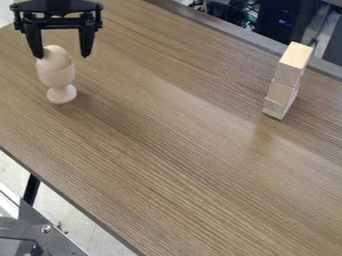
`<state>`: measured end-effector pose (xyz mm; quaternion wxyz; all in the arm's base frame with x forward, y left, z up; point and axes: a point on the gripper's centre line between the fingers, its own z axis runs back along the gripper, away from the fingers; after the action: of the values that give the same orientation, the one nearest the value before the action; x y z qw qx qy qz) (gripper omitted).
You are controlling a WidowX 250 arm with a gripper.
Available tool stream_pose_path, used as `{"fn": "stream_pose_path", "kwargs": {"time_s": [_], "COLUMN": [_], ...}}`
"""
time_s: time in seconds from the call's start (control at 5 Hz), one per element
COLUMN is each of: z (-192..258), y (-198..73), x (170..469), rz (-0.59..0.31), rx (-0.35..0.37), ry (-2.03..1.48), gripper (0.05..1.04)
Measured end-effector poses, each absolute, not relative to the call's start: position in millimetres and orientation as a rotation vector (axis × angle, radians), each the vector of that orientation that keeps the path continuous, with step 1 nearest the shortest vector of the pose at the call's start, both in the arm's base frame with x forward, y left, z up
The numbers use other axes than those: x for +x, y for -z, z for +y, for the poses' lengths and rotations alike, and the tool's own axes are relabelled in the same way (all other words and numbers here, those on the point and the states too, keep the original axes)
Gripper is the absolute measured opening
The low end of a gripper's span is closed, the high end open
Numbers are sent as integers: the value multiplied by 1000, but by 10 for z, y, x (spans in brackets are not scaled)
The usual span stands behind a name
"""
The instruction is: Put the cup with ball at the top of the rectangular block
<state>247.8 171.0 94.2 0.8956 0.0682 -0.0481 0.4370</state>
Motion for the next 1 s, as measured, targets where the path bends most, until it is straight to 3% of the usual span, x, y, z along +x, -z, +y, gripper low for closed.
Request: {"fn": "stream_pose_path", "kwargs": {"time_s": [0.8, 1.0], "z": [1970, 2050], "y": [-755, -709], "x": [2469, 2412], "rz": [9, 64], "rx": [186, 161], "ry": [-1022, -1092], "gripper": [998, 998]}}
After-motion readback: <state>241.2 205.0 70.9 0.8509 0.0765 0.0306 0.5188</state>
